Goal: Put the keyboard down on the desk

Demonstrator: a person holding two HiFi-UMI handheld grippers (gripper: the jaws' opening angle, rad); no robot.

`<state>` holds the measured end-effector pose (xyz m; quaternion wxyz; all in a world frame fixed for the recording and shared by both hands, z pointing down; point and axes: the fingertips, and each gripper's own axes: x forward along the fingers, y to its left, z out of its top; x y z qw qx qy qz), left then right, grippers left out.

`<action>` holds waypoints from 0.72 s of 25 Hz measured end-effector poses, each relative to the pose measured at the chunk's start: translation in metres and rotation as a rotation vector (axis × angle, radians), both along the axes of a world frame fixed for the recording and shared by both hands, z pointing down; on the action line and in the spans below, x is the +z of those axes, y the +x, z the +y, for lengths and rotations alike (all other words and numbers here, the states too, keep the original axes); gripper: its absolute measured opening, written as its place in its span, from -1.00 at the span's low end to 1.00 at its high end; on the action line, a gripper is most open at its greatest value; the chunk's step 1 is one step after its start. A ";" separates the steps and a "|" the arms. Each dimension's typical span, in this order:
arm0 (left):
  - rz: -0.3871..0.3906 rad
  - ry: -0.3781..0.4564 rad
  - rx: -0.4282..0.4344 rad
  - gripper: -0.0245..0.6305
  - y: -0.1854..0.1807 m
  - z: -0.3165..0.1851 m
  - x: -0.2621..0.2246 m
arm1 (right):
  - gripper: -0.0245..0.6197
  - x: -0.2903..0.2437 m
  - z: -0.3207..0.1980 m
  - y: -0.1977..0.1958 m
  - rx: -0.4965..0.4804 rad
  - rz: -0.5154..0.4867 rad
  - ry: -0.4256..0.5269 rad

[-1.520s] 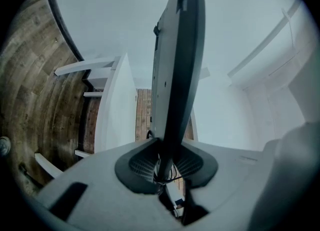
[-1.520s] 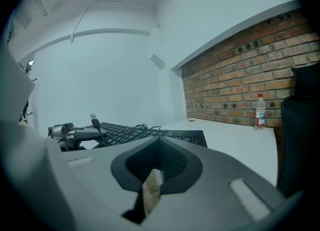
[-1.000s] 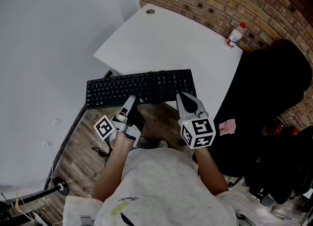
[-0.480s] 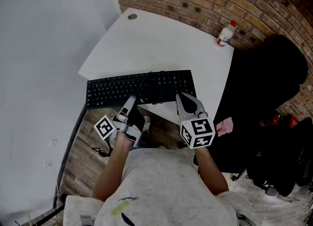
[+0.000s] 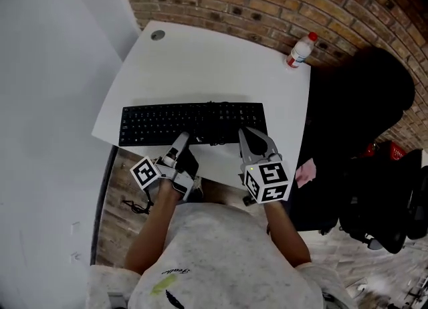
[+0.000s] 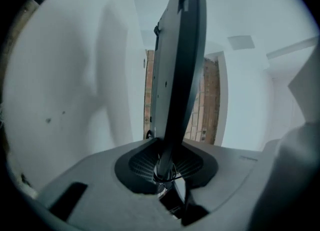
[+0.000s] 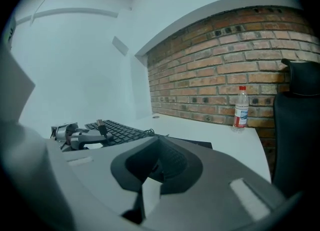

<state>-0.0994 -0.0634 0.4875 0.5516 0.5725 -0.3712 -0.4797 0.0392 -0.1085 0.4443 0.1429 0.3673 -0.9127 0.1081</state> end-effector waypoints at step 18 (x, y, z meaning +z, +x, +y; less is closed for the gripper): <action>0.009 -0.077 0.281 -0.70 -0.024 -0.102 0.035 | -0.89 0.025 -0.063 -0.029 0.248 0.043 -0.075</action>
